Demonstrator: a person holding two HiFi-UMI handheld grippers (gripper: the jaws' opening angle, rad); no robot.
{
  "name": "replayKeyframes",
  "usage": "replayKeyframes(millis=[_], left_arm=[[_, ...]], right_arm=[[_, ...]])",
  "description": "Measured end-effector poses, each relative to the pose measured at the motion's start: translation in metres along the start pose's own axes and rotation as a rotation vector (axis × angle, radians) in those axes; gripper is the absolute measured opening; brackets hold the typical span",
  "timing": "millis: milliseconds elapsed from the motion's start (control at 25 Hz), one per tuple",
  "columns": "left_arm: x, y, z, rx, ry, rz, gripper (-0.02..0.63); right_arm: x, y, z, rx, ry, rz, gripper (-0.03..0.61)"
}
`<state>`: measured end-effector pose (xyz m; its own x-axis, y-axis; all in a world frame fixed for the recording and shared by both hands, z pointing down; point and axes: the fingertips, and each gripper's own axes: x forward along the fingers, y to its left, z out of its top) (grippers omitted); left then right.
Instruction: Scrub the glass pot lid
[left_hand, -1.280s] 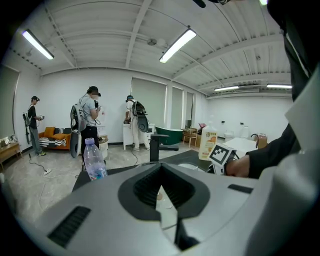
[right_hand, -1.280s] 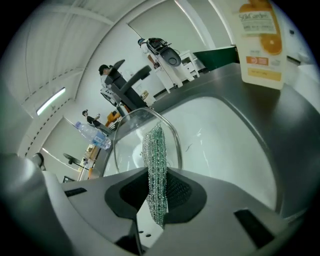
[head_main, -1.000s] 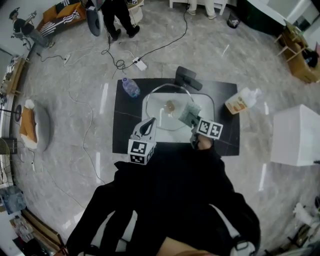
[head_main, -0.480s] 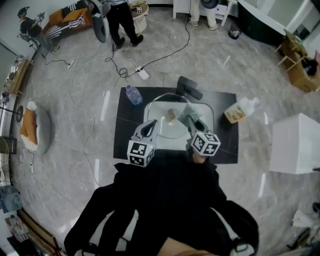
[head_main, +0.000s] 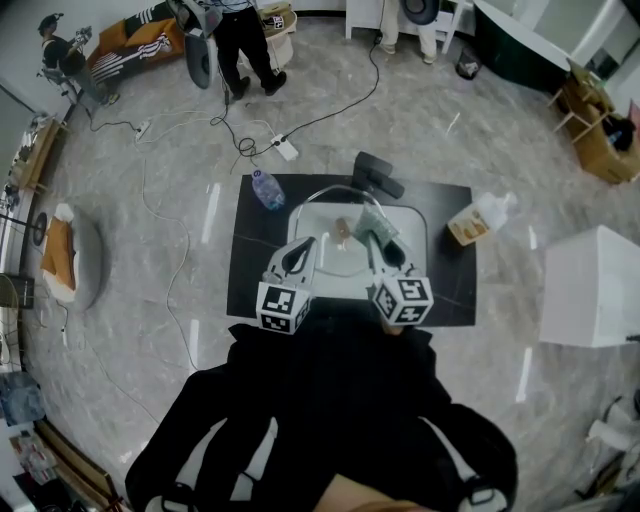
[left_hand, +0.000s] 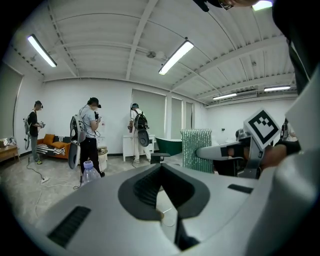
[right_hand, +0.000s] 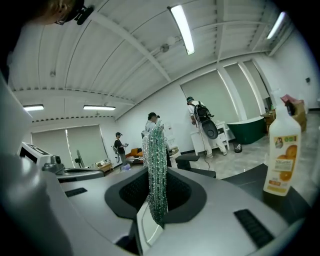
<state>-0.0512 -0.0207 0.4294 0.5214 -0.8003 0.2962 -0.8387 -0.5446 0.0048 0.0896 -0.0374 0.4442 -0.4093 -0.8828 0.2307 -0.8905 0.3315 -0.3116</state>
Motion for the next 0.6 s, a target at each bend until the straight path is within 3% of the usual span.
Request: replayKeyframes(millis=[600], left_arm=[[-0.0099, -0.0050, -0.0042, 0.003, -0.016, 0.001, -0.005]], right_arm=[[-0.0095, 0.0076, 0.0050, -0.016, -0.043, -0.007, 0.066]])
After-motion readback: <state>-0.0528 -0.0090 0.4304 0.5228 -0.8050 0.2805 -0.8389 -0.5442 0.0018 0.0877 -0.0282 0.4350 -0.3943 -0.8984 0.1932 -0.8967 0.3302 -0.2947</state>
